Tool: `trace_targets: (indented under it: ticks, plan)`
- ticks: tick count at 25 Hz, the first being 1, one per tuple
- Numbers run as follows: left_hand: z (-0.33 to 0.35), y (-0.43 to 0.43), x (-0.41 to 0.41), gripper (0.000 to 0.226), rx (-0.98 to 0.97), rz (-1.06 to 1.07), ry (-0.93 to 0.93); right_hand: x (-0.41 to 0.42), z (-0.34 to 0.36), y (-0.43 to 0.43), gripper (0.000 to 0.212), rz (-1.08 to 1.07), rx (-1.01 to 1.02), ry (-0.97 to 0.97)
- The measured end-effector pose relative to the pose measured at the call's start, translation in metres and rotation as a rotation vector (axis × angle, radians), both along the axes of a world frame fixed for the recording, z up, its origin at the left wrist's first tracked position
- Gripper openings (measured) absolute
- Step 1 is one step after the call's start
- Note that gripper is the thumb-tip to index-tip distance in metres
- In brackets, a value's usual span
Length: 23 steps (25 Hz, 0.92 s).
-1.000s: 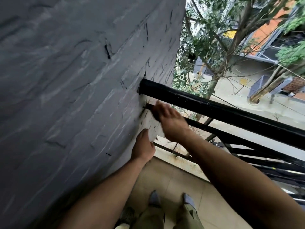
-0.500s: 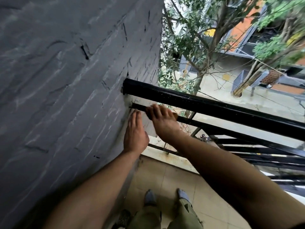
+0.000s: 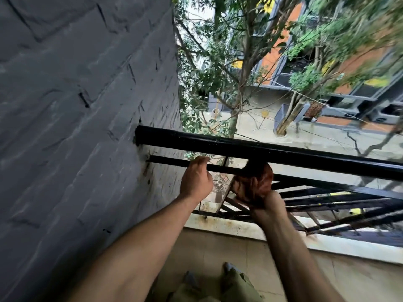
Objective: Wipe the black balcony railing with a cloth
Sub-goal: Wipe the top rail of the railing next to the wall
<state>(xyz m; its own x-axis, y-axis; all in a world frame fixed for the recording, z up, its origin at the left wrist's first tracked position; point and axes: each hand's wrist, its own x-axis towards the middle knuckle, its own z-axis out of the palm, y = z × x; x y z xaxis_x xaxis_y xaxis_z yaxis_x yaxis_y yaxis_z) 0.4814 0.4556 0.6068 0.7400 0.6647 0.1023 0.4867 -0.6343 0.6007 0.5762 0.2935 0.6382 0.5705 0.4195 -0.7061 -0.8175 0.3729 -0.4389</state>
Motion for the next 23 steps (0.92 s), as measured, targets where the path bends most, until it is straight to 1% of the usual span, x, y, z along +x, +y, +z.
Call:
trace_targets:
  ticks: [1, 2, 4, 6, 7, 8, 10, 11, 12, 13, 14, 15, 16, 17, 18, 20, 21, 23]
  plan:
    - [0.002, -0.003, 0.002, 0.044, -0.008, 0.007, -0.017, -0.002, 0.002, 0.015, 0.037, -0.075, 0.069, -0.01]
    - [0.005, -0.005, 0.002, 0.042, -0.005, 0.01, -0.04, -0.004, 0.008, 0.034, 0.04, -0.089, 0.082, -0.07]
    - [0.012, -0.006, 0.0, 0.036, 0.048, -0.005, -0.129, -0.01, 0.026, 0.069, 0.032, 0.014, 0.025, -0.16]
    - [0.02, -0.008, 0.001, 0.032, 0.148, -0.059, -0.2, -0.01, 0.038, 0.059, 0.027, 0.125, 0.068, -0.273]
    - [0.025, -0.01, 0.003, 0.03, 0.188, -0.106, -0.205, -0.003, 0.04, 0.043, 0.025, 0.122, 0.098, -0.276]
    - [0.029, -0.011, 0.006, 0.029, 0.215, -0.162, -0.19, 0.008, 0.039, 0.028, 0.026, 0.064, 0.153, -0.212]
    - [0.035, -0.014, 0.013, 0.028, 0.251, -0.284, -0.135, 0.031, 0.034, -0.005, 0.045, -0.114, 0.384, -0.154]
    - [0.038, -0.016, 0.016, 0.029, 0.271, -0.342, -0.1, 0.035, 0.037, -0.009, 0.049, -0.167, 0.441, -0.131]
    - [0.039, -0.018, 0.019, 0.03, 0.291, -0.395, -0.051, 0.036, 0.039, -0.005, 0.043, -0.144, 0.411, -0.125]
    - [0.041, -0.021, 0.025, 0.03, 0.309, -0.444, 0.021, 0.035, 0.041, 0.003, 0.034, -0.08, 0.313, -0.126]
    - [0.043, -0.025, 0.032, 0.03, 0.323, -0.477, 0.094, 0.033, 0.045, 0.009, 0.032, 0.009, 0.209, -0.15]
    - [0.043, -0.032, 0.038, 0.029, 0.328, -0.502, 0.161, 0.034, 0.044, 0.0, 0.037, 0.041, 0.184, -0.193]
    - [0.045, -0.039, 0.045, 0.029, 0.328, -0.525, 0.208, 0.042, 0.041, -0.016, 0.045, -0.006, 0.193, -0.208]
    - [0.045, -0.047, 0.052, 0.032, 0.32, -0.552, 0.221, 0.056, 0.045, -0.032, 0.05, -0.089, 0.191, -0.177]
    - [0.045, -0.056, 0.06, 0.037, 0.31, -0.586, 0.202, 0.07, 0.046, -0.049, 0.048, -0.195, 0.222, -0.166]
    - [0.044, -0.073, 0.076, 0.046, 0.294, -0.611, 0.155, 0.089, 0.05, -0.076, 0.03, -0.424, 0.288, -0.139]
    - [0.042, -0.082, 0.083, 0.046, 0.285, -0.582, 0.152, 0.089, 0.057, -0.077, 0.025, -0.436, 0.284, -0.106]
    - [0.038, -0.099, 0.1, 0.037, 0.269, -0.512, 0.191, 0.075, 0.066, -0.061, 0.019, -0.244, 0.186, -0.102]
